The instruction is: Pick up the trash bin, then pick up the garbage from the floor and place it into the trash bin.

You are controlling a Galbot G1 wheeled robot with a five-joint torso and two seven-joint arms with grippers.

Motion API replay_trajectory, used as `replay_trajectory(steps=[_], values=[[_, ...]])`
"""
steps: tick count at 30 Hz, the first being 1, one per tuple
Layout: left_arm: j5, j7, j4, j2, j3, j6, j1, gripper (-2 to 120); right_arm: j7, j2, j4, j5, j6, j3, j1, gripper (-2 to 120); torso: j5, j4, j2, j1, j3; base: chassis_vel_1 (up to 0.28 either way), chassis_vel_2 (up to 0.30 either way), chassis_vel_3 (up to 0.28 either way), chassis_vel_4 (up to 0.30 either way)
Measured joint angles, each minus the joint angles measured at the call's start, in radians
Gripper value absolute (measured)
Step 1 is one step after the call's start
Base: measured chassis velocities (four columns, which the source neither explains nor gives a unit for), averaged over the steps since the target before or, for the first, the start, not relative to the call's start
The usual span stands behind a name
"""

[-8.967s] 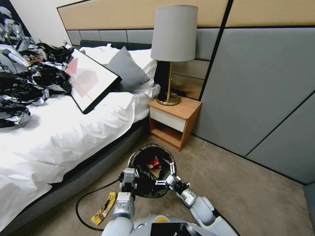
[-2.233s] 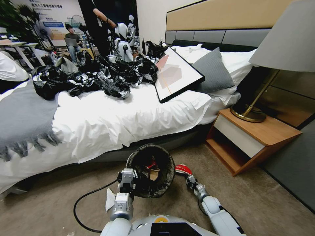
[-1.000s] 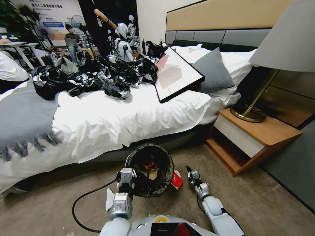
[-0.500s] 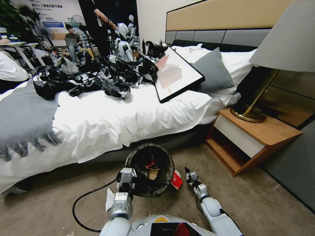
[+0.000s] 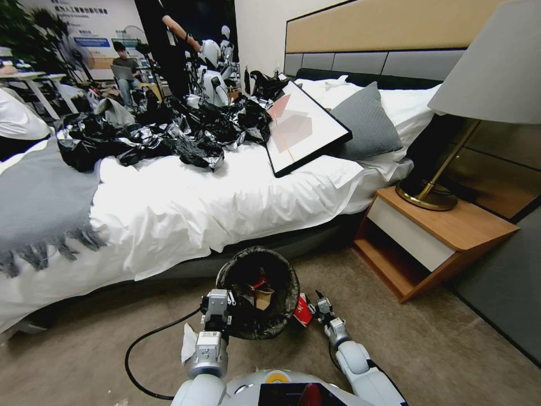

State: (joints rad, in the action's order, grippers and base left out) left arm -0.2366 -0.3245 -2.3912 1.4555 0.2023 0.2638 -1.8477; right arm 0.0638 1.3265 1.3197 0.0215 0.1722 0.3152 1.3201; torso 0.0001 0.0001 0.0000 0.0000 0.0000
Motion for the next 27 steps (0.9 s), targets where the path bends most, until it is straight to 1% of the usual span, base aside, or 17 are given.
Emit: replay_trajectory(steps=[1,4,5,6,7,8,10,12,13,15,16,17,20,21,23,24,27], values=[[0.000,0.000,0.000,0.000,0.000,0.000,0.000,0,0.001,0.001,-0.010,0.001,0.000,0.000,-0.004,89,0.0000,0.0000,0.000,0.000,0.000,0.000,0.000,0.000,0.000],[0.000,0.000,0.000,0.000,0.001,0.000,0.000,0,0.009,0.006,-0.044,0.003,0.000,-0.001,-0.017,78,-0.0001,-0.0001,0.000,0.000,0.000,0.000,0.000,0.000,0.000],[0.000,0.000,0.000,0.000,0.001,0.000,0.000,0,0.009,0.006,-0.044,0.003,0.000,-0.001,-0.017,78,-0.0001,-0.0001,0.000,0.000,0.000,0.000,0.000,0.000,0.000],[0.000,0.000,0.000,0.000,0.001,0.000,-0.001,0,0.012,0.008,-0.058,0.005,0.001,0.000,-0.021,75,-0.0001,0.0000,0.000,0.000,0.000,0.000,0.000,0.000,0.000],[0.000,-0.001,0.000,0.000,0.001,0.000,-0.001,0,0.015,0.012,-0.078,0.006,0.004,0.000,-0.027,67,-0.0001,-0.0002,0.000,0.000,0.000,0.000,0.000,0.000,0.000],[0.000,-0.001,0.000,0.000,0.001,0.000,-0.001,0,0.015,0.012,-0.078,0.006,0.004,0.000,-0.027,67,-0.0001,-0.0002,0.000,0.000,0.000,0.000,0.000,0.000,0.000],[0.000,-0.001,0.000,0.000,0.002,0.000,-0.001,0,0.018,0.018,-0.114,0.008,0.013,0.005,-0.042,56,-0.0003,-0.0001,0.000,0.000,0.000,0.000,0.000,0.000,0.000],[0.000,-0.001,0.000,0.000,0.001,0.000,-0.001,0,0.020,0.021,-0.133,0.008,0.015,0.008,-0.049,50,-0.0003,-0.0001,0.000,0.000,0.000,0.000,0.000,0.000,0.000],[0.000,-0.001,0.000,0.000,0.001,0.000,-0.001,0,0.020,0.021,-0.133,0.008,0.015,0.008,-0.049,50,-0.0003,-0.0001,0.000,0.000,0.000,0.000,0.000,0.000,0.000],[0.000,-0.001,0.001,0.000,0.000,0.000,0.000,0,0.026,0.029,-0.170,0.007,0.023,0.012,-0.065,39,-0.0004,0.0000,0.000,0.000,0.000,0.000,0.000,0.000,0.000],[0.000,-0.001,0.002,-0.001,-0.001,0.000,0.000,0,0.029,0.033,-0.187,0.007,0.029,0.013,-0.072,34,-0.0010,-0.0006,0.000,0.000,0.000,0.000,0.000,0.000,0.000],[0.000,-0.001,0.002,-0.001,-0.001,0.000,0.000,0,0.029,0.033,-0.187,0.007,0.029,0.013,-0.072,34,-0.0010,-0.0006,0.000,0.000,0.000,0.000,0.000,0.000,0.000],[-0.001,-0.001,0.005,0.000,-0.003,0.000,0.000,0,0.036,0.049,-0.218,0.008,0.037,0.014,-0.087,18,-0.0012,-0.0008,0.000,0.000,0.000,0.000,0.000,0.000,0.000],[-0.001,-0.001,0.005,0.000,-0.003,0.000,0.000,0,0.036,0.049,-0.218,0.008,0.037,0.014,-0.087,18,-0.0012,-0.0008,0.000,0.000,0.000,0.000,0.000,0.000,0.000],[-0.001,-0.002,0.006,0.000,-0.003,0.000,-0.001,0,0.044,0.055,-0.233,0.011,0.040,0.014,-0.094,8,-0.0014,-0.0002,0.000,0.000,0.000,0.000,0.000,0.000,0.000],[-0.001,-0.002,0.006,0.000,-0.003,0.000,-0.001,0,0.044,0.055,-0.233,0.011,0.040,0.014,-0.094,8,-0.0014,-0.0002,0.000,0.000,0.000,0.000,0.000,0.000,0.000],[-0.001,-0.002,0.006,0.000,-0.001,0.000,0.000,0,0.054,0.057,-0.242,0.013,0.044,0.012,-0.099,0,-0.0011,0.0000,0.000,0.000,0.000,0.000,0.000,0.000,0.000]])
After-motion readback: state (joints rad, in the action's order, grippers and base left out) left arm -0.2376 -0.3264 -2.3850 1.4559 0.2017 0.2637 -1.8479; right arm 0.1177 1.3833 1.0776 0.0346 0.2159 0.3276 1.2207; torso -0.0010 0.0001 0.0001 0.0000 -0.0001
